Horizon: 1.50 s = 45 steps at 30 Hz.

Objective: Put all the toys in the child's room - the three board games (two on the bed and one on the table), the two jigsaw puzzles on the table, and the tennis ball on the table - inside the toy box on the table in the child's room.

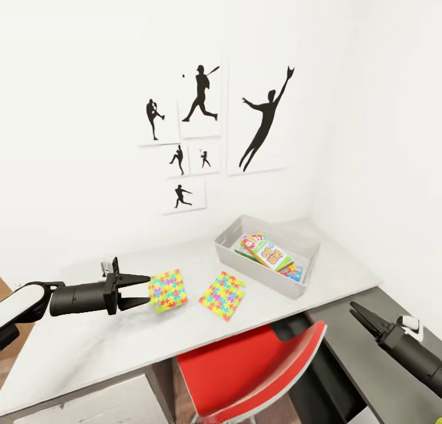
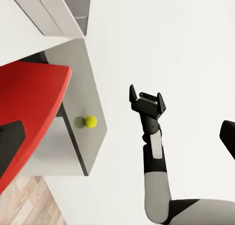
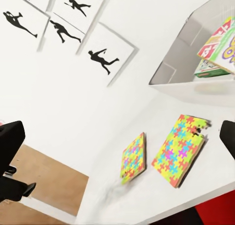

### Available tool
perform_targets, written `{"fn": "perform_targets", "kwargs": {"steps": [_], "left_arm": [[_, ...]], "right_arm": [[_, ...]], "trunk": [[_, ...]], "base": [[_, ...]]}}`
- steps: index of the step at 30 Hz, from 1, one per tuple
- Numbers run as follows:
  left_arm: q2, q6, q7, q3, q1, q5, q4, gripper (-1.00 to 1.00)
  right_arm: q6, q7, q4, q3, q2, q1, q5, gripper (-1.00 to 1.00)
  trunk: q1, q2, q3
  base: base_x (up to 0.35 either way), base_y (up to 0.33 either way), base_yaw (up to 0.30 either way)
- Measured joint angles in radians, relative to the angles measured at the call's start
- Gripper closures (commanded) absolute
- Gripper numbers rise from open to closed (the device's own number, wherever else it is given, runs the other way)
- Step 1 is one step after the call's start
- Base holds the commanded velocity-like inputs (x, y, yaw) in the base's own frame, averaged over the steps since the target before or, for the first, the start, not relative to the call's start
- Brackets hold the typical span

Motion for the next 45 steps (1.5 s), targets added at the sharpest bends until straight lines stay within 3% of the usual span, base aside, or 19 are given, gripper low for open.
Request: {"fn": "perform_targets", "kwargs": {"steps": [11,33,36,41,45], "left_arm": [[-0.001,-0.001,0.0,0.0,0.0,0.0,0.001,-1.0],[-0.001,-0.003,0.0,0.0,-0.001,-0.001,0.002,-1.0],[0.0,-0.003,0.0,0.001,-0.001,-0.002,0.003,-1.0],[0.0,-0.002,0.0,0.001,-0.001,-0.001,0.003,-1.0],[0.0,-0.003,0.0,0.001,-0.001,0.0,0.003,-1.0]], "right_arm": [[-0.001,0.001,-0.001,0.0,0.0,0.0,0.0,-1.0],[0.001,-0.024,-0.022,0.008,0.002,0.0,0.0,-1.0],[0.014,-0.035,-0.086,0.034,0.011,0.0,-0.001,-1.0],[0.113,-0.046,-0.149,0.06,0.026,-0.001,-0.003,-1.0],[0.154,-0.119,-0.16,0.069,0.028,-0.011,-0.004,-1.0]], "trunk": [[0.0,0.0,0.013],[0.0,0.0,0.015],[0.0,0.0,0.015],[0.0,0.0,0.015],[0.0,0.0,0.015]], "base": [[-0.055,0.0,0.178],[-0.001,0.054,0.008],[0.0,0.013,0.0],[0.0,0.004,0.0],[0.0,0.0,0.0]]}}
